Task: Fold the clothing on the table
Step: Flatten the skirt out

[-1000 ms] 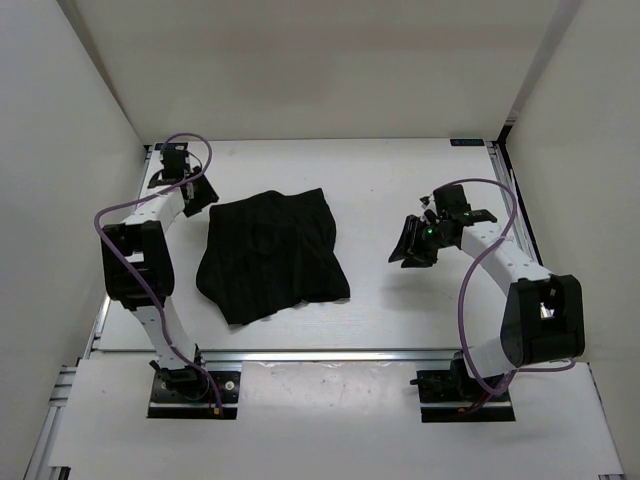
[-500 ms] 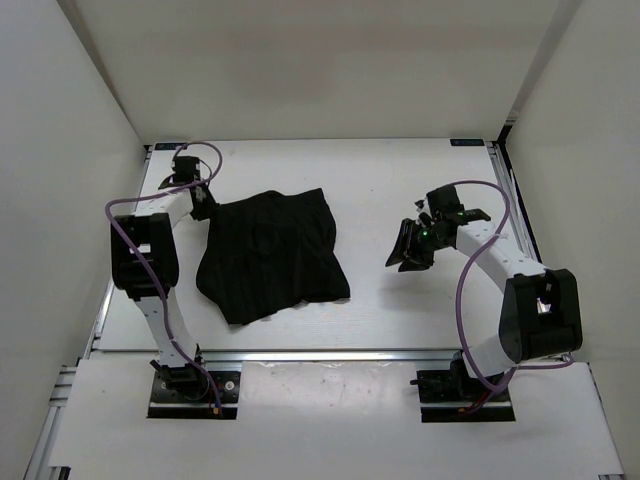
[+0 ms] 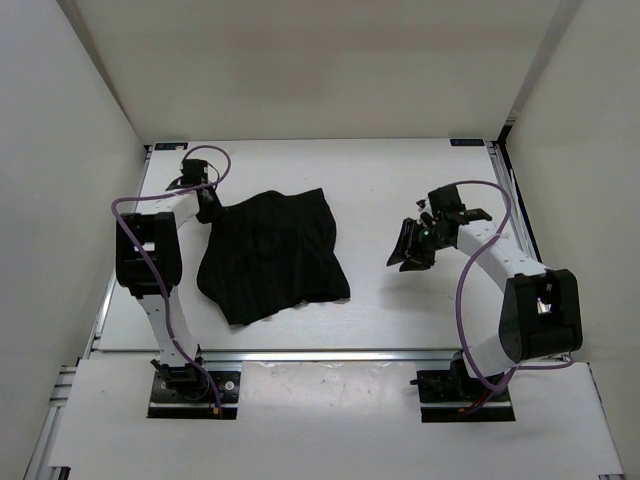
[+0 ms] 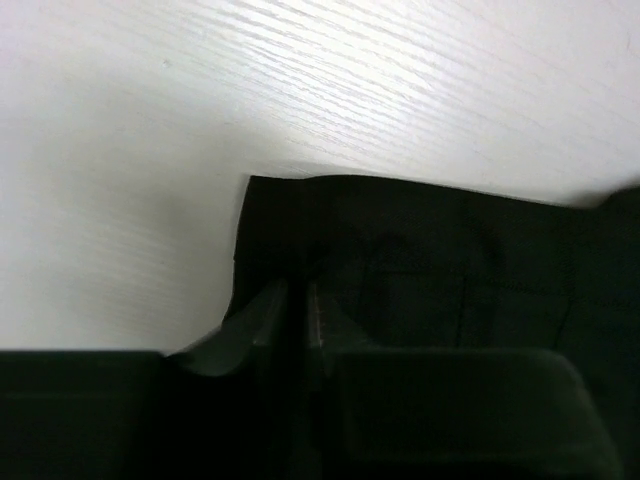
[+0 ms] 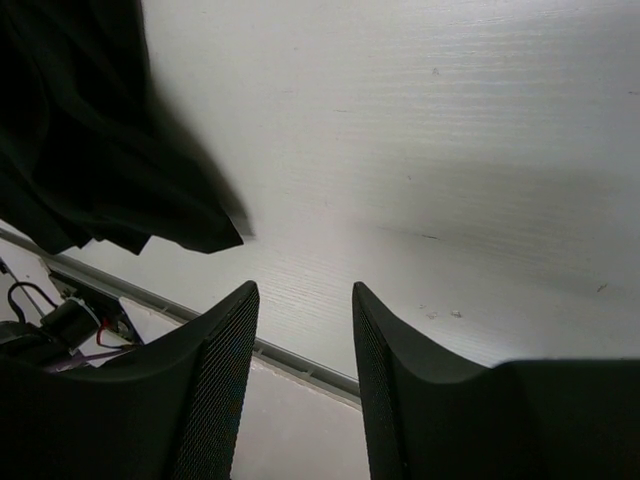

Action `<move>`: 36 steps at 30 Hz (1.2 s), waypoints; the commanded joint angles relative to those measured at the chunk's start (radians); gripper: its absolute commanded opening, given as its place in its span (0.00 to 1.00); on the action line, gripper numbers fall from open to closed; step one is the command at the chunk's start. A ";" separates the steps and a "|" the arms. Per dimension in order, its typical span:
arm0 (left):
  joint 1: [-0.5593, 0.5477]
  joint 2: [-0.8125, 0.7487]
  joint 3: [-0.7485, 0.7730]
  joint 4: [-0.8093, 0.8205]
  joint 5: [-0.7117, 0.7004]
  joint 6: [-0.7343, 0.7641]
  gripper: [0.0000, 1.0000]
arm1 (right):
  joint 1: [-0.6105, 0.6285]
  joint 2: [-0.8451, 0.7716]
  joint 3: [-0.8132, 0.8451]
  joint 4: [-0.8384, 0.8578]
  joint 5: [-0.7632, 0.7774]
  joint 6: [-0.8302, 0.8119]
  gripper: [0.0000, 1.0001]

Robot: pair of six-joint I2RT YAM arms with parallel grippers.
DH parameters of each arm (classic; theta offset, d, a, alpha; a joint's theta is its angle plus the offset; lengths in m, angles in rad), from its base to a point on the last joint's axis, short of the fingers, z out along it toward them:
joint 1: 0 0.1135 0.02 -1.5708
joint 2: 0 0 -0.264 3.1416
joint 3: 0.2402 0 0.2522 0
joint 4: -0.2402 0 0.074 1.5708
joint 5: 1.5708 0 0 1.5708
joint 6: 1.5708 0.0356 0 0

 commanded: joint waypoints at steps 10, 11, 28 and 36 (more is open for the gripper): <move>-0.095 -0.093 0.207 -0.089 0.236 0.004 0.00 | -0.029 -0.051 -0.005 0.036 -0.012 0.011 0.48; -0.142 -0.098 0.273 -0.112 0.284 0.013 0.00 | -0.032 -0.051 -0.011 0.044 -0.014 0.011 0.48; -0.183 -0.416 0.216 -0.043 0.778 -0.160 0.00 | -0.063 -0.035 0.020 0.036 -0.027 -0.039 0.48; -0.078 -0.454 -0.048 -0.041 0.641 -0.132 0.00 | -0.050 -0.073 -0.011 0.039 -0.024 -0.033 0.47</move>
